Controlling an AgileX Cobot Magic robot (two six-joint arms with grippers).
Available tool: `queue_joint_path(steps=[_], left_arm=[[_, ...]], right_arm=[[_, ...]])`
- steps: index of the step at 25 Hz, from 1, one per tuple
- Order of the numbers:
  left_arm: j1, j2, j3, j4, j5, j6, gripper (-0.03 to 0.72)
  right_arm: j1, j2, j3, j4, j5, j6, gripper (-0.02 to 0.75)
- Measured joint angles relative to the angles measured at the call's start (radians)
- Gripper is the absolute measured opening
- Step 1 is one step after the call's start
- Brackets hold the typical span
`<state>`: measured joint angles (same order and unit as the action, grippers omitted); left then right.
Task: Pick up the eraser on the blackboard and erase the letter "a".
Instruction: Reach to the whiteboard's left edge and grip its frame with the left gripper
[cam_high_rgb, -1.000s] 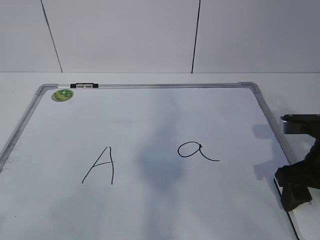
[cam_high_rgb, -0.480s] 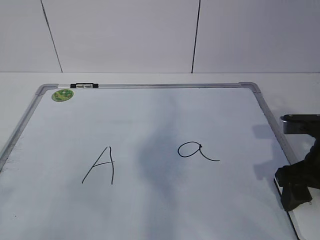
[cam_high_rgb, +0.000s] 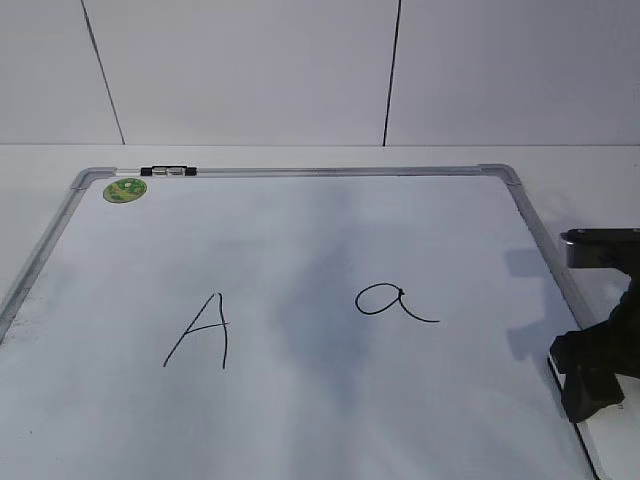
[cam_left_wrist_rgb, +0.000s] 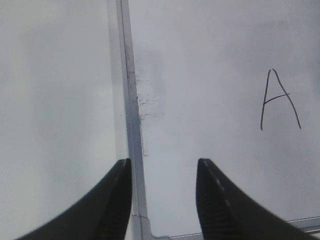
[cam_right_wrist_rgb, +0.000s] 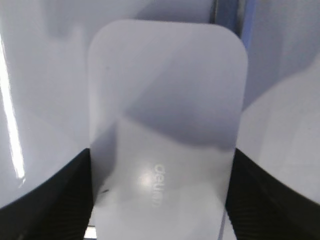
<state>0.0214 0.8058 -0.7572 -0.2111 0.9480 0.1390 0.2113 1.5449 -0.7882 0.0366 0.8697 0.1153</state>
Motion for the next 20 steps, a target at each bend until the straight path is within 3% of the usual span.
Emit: queue_joint_path(steps=[6, 13, 20], left_arm=[[0.0, 0.289, -0.129, 0.0, -0.011, 0.0, 0.306], [0.0, 0.561, -0.2, 0.002, -0.066, 0.009, 0.247], [0.0, 0.804, -0.278, 0.003, -0.082, 0.018, 0.238]], right_arm=[[0.0, 0.0, 0.0, 0.0, 0.0, 0.0, 0.592], [0.0, 0.0, 0.0, 0.0, 0.0, 0.0, 0.591], [0.0, 0.0, 0.0, 0.0, 0.002, 0.0, 0.591]])
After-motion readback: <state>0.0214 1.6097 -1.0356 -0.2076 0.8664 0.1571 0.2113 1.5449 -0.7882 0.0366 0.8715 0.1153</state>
